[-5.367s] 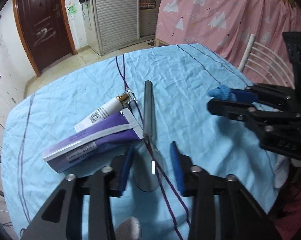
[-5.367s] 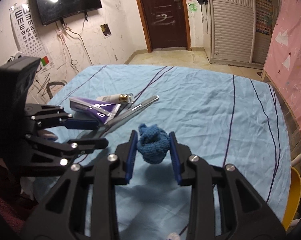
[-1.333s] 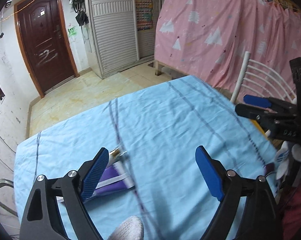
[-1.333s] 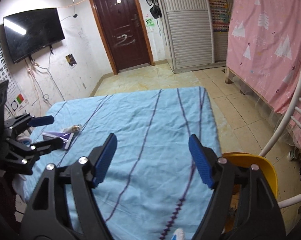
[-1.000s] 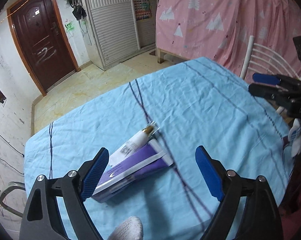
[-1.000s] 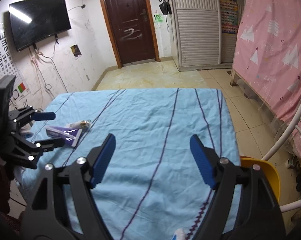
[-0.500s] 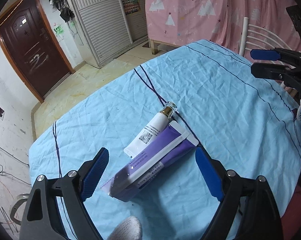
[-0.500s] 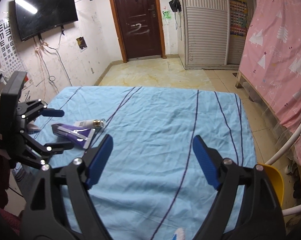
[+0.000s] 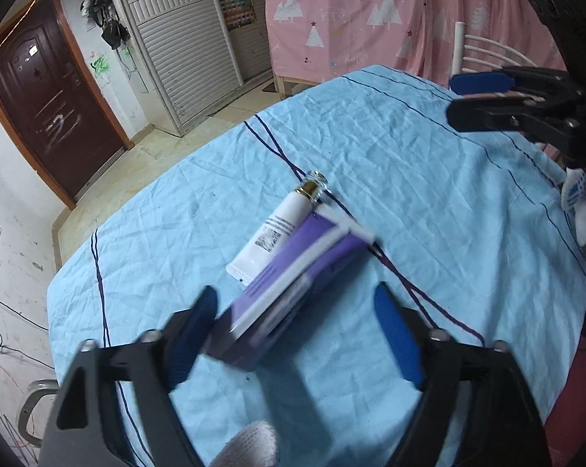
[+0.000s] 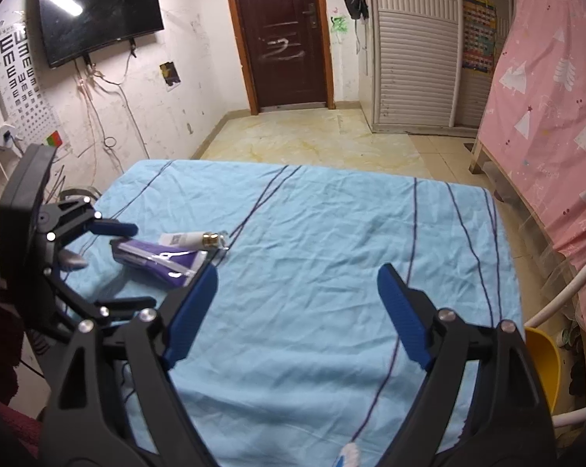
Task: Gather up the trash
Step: 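Grasp the purple-and-white box upright with the left tool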
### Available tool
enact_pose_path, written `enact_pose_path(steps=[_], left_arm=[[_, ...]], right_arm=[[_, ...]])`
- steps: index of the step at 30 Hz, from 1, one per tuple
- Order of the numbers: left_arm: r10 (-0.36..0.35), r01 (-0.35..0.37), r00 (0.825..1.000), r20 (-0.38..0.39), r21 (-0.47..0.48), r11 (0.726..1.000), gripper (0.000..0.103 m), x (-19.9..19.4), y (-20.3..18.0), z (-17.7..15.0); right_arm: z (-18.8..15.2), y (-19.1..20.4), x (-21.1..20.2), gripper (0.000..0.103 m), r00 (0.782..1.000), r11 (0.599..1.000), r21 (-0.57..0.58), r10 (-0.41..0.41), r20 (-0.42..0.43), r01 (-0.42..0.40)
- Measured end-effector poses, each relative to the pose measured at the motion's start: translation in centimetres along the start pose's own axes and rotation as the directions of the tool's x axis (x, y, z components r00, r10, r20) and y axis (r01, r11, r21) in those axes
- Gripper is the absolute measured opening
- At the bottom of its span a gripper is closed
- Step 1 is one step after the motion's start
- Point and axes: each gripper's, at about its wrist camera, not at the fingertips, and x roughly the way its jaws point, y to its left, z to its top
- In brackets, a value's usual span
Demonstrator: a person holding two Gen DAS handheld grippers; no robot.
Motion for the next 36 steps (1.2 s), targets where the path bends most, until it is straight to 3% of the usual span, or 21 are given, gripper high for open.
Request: enact_pose_path(steps=[6,12,21,28,31,36], left_arm=[[-0.022,0.022,1.000,0.001,-0.022,1.000,0.023,-0.4,-0.6,-1.0],[-0.026,0.028,0.998,0.051,-0.055,0.998,0.011,-1.3,-0.6,-1.8],[-0.027,0.046,0.993,0.119,-0.159,0.986,0.005,-3.8,0.9,-4.1],[0.014,0.039,0.981,0.194,-0.268,0.963,0.005,-7.5,3.0,-6.0],[0.038,0.030,0.976,0.214,-0.307,0.951,0.005,-8.8,3.8,-6.5],[0.067,0.021,0.970,0.233,-0.357,0.934,0.005,-10.2,4.6,-7.6]], right_arm=[[0.3,1.3,0.7,0.083,1.000,0.999,-0.027,0.021,-0.011,-0.021],[0.7,2.5,1.3,0.084,0.999,0.998,-0.051,0.036,-0.022,-0.038],[1.7,3.9,2.8,0.084,0.996,0.995,-0.055,0.082,-0.038,-0.084],[2.5,6.6,5.1,0.084,0.992,0.957,-0.262,0.110,-0.069,-0.124],[2.5,7.9,6.8,0.084,0.983,0.927,-0.341,0.113,-0.144,-0.156],[2.5,9.6,9.0,0.075,0.976,0.888,-0.431,0.082,-0.200,-0.162]])
